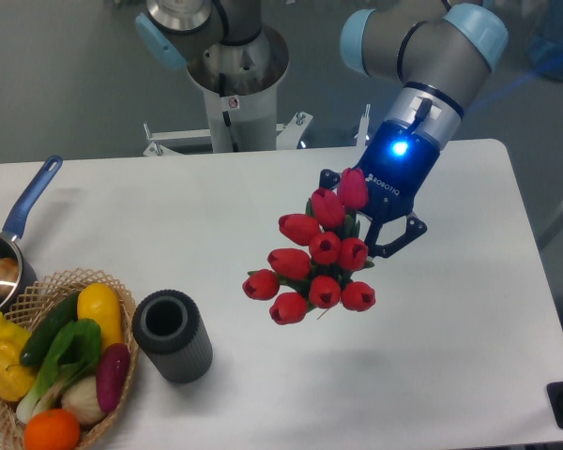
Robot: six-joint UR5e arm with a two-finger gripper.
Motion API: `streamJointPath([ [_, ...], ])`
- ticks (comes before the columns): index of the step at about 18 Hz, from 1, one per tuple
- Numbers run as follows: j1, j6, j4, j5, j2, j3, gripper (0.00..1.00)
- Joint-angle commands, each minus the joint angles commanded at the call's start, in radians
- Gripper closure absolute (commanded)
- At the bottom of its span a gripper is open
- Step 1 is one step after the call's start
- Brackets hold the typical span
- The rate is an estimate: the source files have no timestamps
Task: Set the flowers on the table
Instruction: 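Lift the held red tulip bunch slightly upward with the gripper, then rotate the gripper to hang the tulips blooms-down, moving toward the black vase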
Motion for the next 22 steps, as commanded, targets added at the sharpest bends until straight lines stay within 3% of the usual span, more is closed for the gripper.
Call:
streamJointPath([
  [11, 0.046, -0.005, -0.006, 0.012, 0.054, -0.032, 0.59],
  [16, 0.055, -0.005, -0.014, 0.129, 0.093, -0.048, 0.59],
  [22, 0.038, -0.005, -0.067, 0.287, 0.140, -0.049, 0.60],
])
